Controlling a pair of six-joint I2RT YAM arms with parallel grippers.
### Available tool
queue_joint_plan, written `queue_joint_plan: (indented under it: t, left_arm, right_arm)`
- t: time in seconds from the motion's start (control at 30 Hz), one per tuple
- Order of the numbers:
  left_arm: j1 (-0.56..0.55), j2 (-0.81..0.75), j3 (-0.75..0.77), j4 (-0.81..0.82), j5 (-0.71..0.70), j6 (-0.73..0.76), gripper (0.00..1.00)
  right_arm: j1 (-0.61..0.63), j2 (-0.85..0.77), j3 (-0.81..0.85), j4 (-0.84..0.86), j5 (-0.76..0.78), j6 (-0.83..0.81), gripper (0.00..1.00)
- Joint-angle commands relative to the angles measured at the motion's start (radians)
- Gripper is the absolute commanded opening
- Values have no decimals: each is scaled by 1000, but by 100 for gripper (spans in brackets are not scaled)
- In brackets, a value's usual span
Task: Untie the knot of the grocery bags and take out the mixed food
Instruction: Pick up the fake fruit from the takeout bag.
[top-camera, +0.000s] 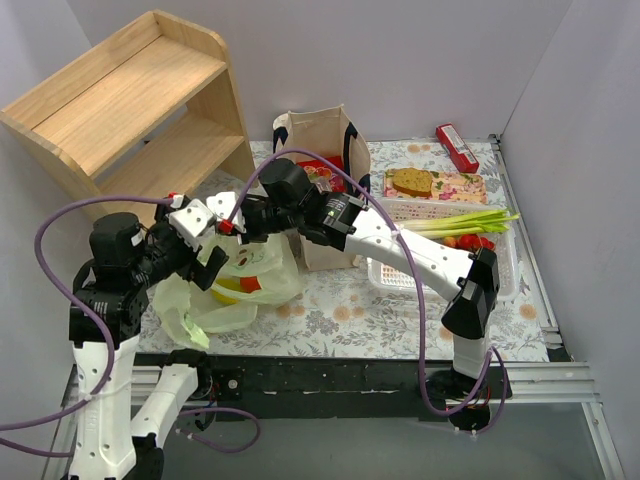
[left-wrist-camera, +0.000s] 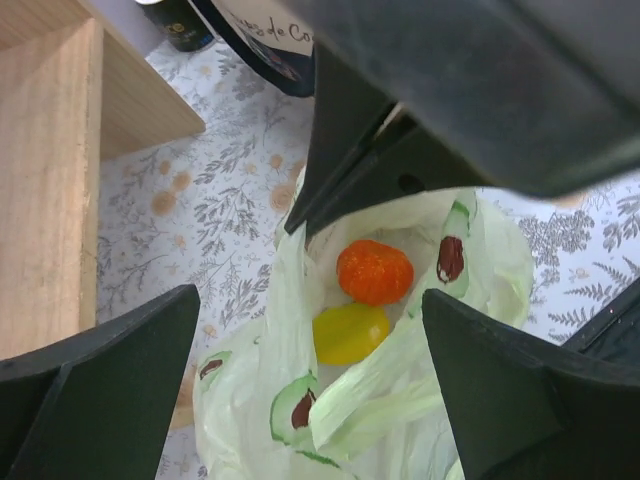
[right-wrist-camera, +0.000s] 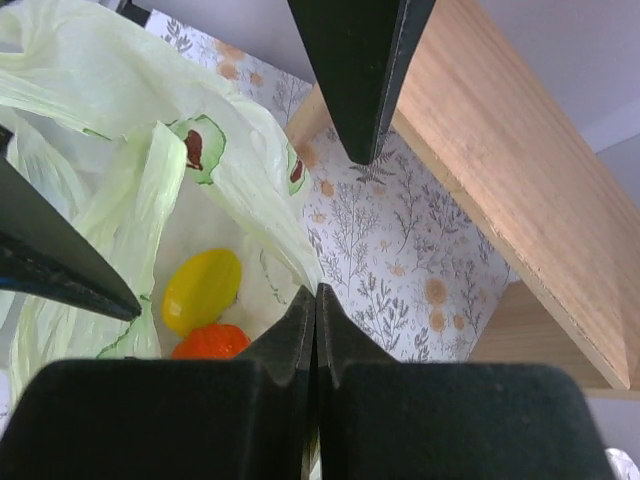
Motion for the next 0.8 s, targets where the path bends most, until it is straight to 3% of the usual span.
queue_joint_plan:
  t: [0.0,0.23,0.33,0.43,0.47,0.6,0.77]
  left_arm:
    - [-2,22,-72,6,32,84,90]
    - [-4,85,-121,-9,93,161,56]
    - [-2,85,-118,-26,158,142,53]
    - [-2,74,-101,-41,227,109,54]
    - [-2,69,-100,-38,225,100,59]
    - [-2,2,-96,38,127,42,76]
    - [-2,-144,-168,221,-35,-6,82]
  right_arm:
    - [4,-43,-4,46,-8,-33,1]
    - [2,-74,-69,69,87,-72,1]
    - [2,-98,-110,71,107,-87,1]
    - [2,-106,-135,83,136,-92,1]
    - [2,-106,-139,82,142,-96,1]
    - [2,-108,-147,77,151,-113,1]
    - [-1,-140,-182,82,142,-107,1]
